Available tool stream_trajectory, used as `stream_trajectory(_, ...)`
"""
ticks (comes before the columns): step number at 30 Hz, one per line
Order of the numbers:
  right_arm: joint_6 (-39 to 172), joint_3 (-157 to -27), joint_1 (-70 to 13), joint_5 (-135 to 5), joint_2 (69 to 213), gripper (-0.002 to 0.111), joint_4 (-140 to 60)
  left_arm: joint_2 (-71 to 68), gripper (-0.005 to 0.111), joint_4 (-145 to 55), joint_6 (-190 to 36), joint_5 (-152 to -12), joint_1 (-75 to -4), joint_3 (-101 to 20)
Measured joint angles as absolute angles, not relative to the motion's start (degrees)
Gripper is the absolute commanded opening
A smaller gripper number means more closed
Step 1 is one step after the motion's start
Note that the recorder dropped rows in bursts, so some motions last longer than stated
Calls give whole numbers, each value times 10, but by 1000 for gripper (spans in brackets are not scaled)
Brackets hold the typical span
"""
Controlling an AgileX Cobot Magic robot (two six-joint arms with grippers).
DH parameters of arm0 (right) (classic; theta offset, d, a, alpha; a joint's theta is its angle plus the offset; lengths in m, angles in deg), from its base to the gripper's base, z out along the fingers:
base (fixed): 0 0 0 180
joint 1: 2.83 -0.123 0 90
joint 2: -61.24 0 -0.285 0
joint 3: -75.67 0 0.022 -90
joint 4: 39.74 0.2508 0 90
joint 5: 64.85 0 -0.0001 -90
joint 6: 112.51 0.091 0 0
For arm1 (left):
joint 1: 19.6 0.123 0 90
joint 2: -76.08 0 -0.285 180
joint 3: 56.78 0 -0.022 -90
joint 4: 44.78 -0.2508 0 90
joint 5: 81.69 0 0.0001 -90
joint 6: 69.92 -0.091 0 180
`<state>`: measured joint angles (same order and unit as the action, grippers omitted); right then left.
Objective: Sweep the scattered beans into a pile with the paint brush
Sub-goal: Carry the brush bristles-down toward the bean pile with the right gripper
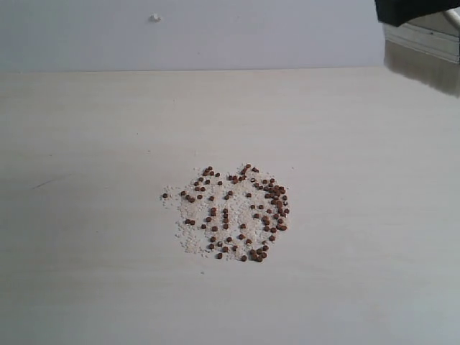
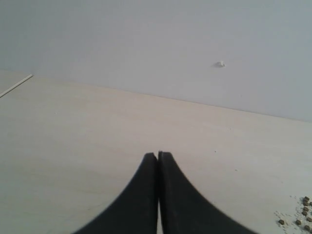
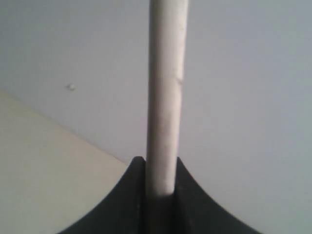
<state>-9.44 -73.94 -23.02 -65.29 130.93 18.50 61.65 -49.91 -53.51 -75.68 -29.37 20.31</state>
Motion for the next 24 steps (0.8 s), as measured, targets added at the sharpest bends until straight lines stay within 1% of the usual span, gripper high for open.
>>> stream_trajectory(4,256,-703,-230,-766,1309,0,-41,617,0,-499,-535,-757,-294,203)
stream_trajectory(7,390,-657,-230,-857,1309,0,-131,617,0,-499,-535,-757,-294,203)
stream_trajectory(11,481,-572,-230,-1016,1308,0,-158,617,0,-499,-535,-757,-294,203)
stream_trajectory(12,492,-543,-230,-1067,1310,0,-158,617,0,-499,-535,-757,-294,203)
stream_trajectory(15,478,-499,-230,-1148,1324,0,-158,617,0,-499,-535,-757,-294,203)
stream_trajectory(19,415,-505,-237,-1155,1363,0,-157,617,0,-499,-535,-757,-294,203)
stream_trajectory(22,322,-522,-276,-1152,1401,0,-116,617,0,-499,-535,-757,-294,203)
stream_trajectory(24,246,-533,-318,-1169,1433,0,-56,617,0,-499,-535,-757,-294,203)
